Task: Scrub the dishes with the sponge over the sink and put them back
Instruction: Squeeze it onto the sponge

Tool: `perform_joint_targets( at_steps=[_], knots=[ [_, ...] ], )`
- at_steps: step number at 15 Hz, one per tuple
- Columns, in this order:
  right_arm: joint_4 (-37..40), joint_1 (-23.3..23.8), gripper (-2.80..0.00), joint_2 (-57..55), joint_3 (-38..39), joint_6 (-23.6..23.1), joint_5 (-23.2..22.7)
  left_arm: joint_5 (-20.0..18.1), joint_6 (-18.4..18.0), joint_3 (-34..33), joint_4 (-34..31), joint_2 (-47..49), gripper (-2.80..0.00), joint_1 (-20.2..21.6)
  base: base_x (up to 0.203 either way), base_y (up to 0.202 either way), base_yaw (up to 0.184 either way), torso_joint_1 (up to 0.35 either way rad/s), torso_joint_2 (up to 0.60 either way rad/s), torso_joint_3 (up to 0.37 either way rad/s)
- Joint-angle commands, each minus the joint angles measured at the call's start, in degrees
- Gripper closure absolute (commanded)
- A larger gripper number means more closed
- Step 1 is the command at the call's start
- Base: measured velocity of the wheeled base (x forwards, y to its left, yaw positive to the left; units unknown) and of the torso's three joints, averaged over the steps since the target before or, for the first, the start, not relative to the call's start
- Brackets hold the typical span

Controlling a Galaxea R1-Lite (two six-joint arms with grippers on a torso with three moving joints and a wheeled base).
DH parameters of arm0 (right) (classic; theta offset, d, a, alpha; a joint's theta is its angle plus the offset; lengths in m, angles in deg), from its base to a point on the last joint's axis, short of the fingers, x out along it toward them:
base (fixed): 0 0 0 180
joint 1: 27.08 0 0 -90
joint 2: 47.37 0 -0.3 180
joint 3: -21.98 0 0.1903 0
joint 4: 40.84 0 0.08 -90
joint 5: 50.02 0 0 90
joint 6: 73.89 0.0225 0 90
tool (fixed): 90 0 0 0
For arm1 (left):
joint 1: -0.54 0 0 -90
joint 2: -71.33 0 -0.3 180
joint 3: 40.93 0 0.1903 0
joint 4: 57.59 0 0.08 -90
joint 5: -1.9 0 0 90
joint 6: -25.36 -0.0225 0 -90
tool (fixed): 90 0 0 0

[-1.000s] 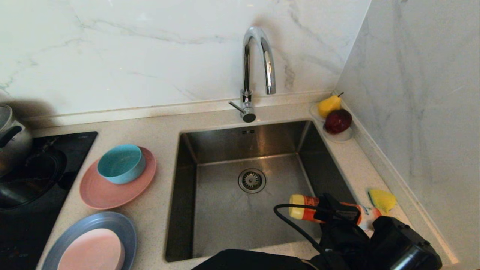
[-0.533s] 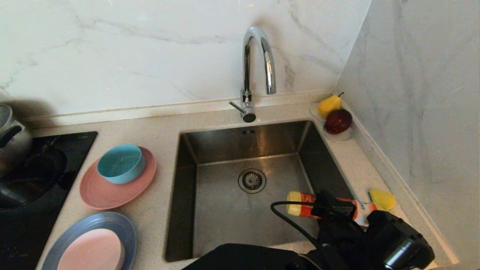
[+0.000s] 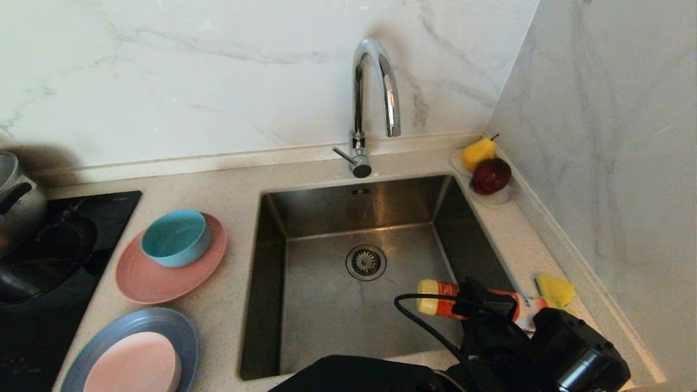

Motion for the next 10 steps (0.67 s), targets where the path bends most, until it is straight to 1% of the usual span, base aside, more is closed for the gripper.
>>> perform_joint_targets(
  at_steps=[1,4,10],
  knots=[
    [-0.02,0.01,0.00,0.11,0.00,0.02,-0.03,0.36,-0.39,-0.06,0.07,0.17,0.00,0.00,0.000,0.000,0.000,0.000,0.00,0.000],
    [0.07,-0.05,0.00,0.11,0.00,0.02,-0.03,0.27,-1.20,-0.05,-0.10,0.17,0.00,-0.09,0.000,0.000,0.000,0.000,0.00,0.000],
    [0.07,0.02,0.00,0.11,0.00,0.02,-0.03,0.27,-1.27,-0.06,-0.01,0.61,0.00,-0.09,0.000,0.000,0.000,0.000,0.00,0.000]
  ],
)
